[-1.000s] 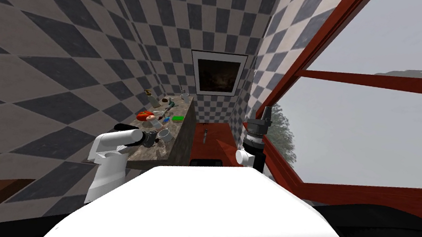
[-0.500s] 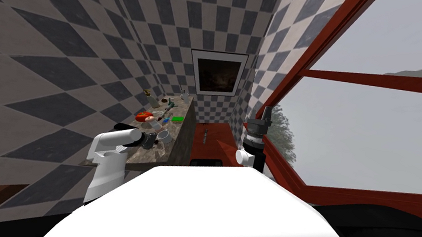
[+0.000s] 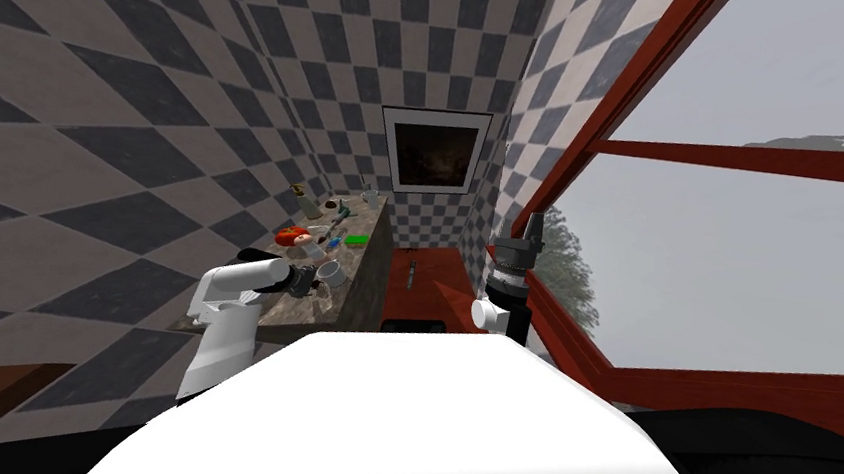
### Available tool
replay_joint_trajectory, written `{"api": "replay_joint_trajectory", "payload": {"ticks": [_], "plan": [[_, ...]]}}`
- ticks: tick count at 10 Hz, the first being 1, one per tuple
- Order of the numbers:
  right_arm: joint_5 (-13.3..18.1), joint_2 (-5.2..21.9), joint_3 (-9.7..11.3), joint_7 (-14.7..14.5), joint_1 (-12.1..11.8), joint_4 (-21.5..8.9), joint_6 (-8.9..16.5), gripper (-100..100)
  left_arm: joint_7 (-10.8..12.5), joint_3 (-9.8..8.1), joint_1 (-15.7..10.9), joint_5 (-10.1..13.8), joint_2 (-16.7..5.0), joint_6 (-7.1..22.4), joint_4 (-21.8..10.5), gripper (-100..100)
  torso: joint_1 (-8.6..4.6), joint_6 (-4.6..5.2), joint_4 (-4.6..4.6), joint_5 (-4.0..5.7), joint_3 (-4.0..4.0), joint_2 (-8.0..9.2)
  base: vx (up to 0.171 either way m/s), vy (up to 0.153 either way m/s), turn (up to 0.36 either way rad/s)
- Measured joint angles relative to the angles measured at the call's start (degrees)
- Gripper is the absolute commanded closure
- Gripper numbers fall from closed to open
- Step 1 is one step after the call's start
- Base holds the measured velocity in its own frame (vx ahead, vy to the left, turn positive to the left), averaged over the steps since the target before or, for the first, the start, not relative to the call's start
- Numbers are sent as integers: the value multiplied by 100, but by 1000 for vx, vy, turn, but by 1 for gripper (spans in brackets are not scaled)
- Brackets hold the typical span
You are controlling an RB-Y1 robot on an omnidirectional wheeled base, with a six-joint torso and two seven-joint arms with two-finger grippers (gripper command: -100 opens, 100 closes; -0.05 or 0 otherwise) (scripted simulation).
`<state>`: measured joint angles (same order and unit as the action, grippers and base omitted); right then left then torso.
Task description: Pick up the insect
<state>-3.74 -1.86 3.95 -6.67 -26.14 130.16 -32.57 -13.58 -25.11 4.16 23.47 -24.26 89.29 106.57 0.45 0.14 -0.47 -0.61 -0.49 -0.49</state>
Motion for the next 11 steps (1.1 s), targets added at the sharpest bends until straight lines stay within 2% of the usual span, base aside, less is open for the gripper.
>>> {"api": "replay_joint_trajectory", "payload": {"ticks": [1, 5, 6, 7, 10, 11], "plan": [[0, 0, 0, 0, 0, 0, 0, 0, -1, 4, -2, -4, 1, -25, -13, 100, 3, 0, -3, -2, -6, -10, 0, 0, 0], [0, 0, 0, 0, 0, 0, 0, 0, 2, 2, -3, -3, 1, -24, -10, 100, 5, 1, -7, -4, -13, -20, 0, 0, 0], [0, 0, 0, 0, -1, 0, 0, 0, 1, 2, -3, -3, 1, -23, -10, 0, 5, 1, -7, -4, -13, -20, 0, 0, 0], [0, 0, 0, 0, -1, 0, 0, 0, 1, 2, -3, -3, 1, -23, -10, 100, 5, 1, -7, -4, -14, -20, 6, -8, 22], [0, 0, 0, 0, -1, 0, 0, 0, 0, -95, 48, 97, -20, 275, 265, 100, -3, 0, -8, -1, -14, -20, 5, -11, 17], [0, 0, 0, 0, 0, 0, 0, 0, 1, -99, 48, 101, -22, 297, 277, 0, 1, 1, -9, -3, -14, -21, 0, 0, 0]]}}
